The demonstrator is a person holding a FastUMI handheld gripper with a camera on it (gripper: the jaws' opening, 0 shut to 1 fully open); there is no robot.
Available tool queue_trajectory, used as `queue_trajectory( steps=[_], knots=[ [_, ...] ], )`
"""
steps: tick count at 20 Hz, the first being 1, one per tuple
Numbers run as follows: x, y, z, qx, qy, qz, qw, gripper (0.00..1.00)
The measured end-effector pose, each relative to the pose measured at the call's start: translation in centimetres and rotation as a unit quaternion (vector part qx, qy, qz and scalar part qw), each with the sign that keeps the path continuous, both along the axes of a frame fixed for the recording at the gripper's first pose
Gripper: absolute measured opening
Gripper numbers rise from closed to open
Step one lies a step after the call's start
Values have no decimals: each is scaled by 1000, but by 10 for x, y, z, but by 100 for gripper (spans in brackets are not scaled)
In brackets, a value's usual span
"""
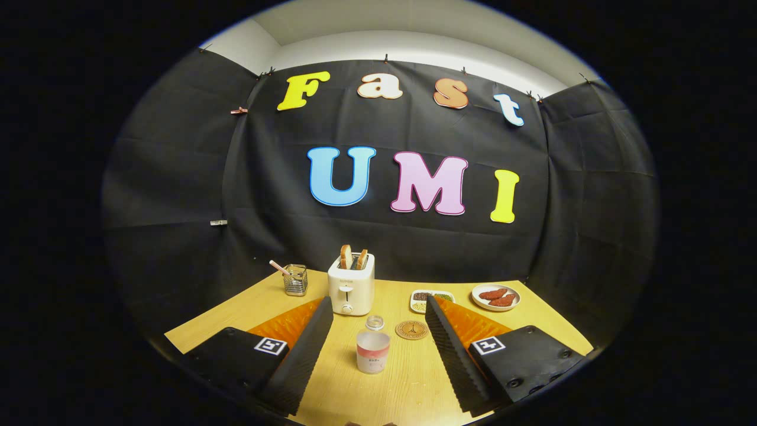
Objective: Take the bottle from table, then pour the juice into the cup, finally place the bottle on the coaster
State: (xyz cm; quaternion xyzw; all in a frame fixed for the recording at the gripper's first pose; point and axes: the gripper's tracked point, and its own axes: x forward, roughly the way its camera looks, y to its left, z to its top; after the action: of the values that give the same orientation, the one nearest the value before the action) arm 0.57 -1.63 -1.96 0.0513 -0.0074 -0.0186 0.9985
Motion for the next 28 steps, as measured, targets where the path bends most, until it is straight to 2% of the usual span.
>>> queue_trajectory(
  steps=[6, 12, 13, 24, 28],
  knots=[
    [15, 12, -21, 32, 6, -23, 999, 97],
    [41, 17, -66, 45, 31, -60, 997, 97],
    [47, 22, -77, 48, 38, -55, 997, 97],
    [106, 26, -150, -11, 95, -87, 992, 97],
    [119, 21, -172, -5, 108, -98, 989, 98]
  ],
)
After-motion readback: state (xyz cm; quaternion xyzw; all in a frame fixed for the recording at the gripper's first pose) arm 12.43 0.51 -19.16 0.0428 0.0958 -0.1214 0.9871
